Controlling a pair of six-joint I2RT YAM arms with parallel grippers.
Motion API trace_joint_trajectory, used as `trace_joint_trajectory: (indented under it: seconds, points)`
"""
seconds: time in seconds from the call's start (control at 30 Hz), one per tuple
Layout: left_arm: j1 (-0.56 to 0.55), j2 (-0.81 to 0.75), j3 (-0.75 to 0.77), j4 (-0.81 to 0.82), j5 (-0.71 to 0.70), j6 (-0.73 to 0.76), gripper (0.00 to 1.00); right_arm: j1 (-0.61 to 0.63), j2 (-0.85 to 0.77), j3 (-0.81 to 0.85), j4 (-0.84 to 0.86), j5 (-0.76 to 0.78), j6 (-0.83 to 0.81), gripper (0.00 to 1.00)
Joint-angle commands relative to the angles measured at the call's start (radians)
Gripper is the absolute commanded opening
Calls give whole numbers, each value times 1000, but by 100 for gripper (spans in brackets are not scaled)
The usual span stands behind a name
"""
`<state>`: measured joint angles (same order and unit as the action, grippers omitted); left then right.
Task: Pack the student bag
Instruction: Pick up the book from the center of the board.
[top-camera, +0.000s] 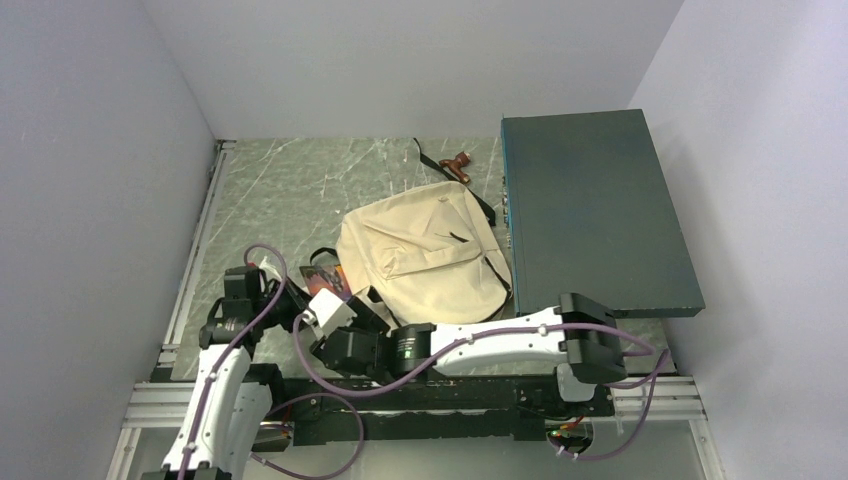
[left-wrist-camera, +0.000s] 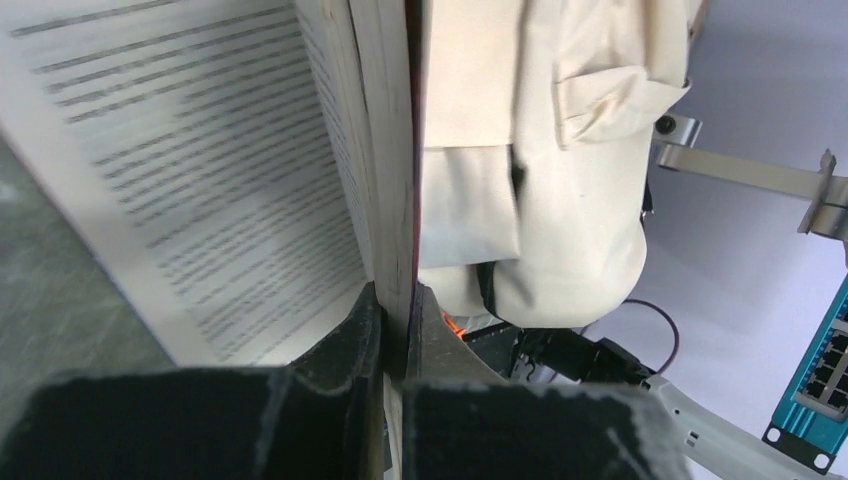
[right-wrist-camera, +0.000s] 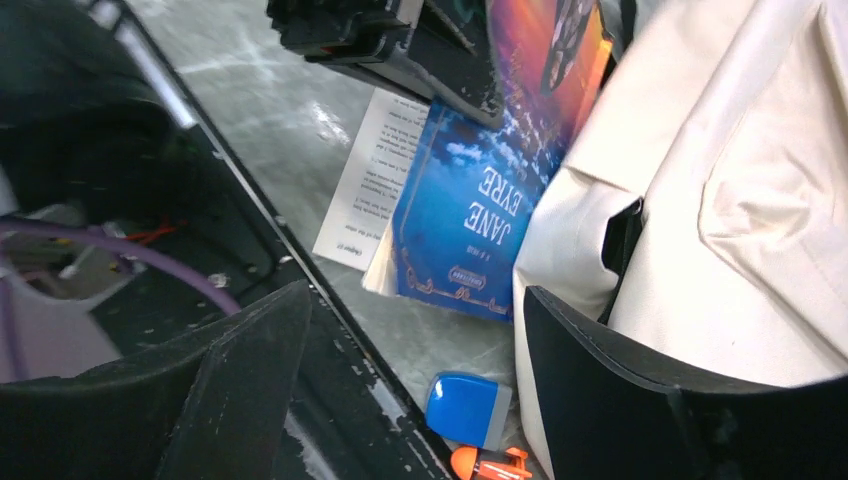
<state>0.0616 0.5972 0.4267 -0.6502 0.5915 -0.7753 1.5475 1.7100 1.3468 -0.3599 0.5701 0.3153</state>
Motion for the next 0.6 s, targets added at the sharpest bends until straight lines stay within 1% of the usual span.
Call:
trace_joint_trajectory:
  seconds: [0.0, 0.1, 0.23, 0.33, 0.47, 0.57]
  points:
    - [0, -83, 228, -142, -107, 66, 0, 0, -61, 92, -83, -96, -27, 82]
    - [0, -112, 345, -215, -177, 82, 0, -4, -75, 140, -123, -103, -27, 87]
    - [-1, -133, 450, -163, -169, 99, 0, -30, -102, 219, -164, -149, -10, 91]
    - [0, -126, 501, -36, -83, 137, 0, -63, -135, 254, -173, -204, 3, 94]
    - [0, -75, 563, 122, 75, 201, 0, -122, -195, 271, -183, -252, 23, 96]
    - [-1, -36, 603, 204, 151, 255, 0, -171, -257, 280, -186, -304, 23, 99]
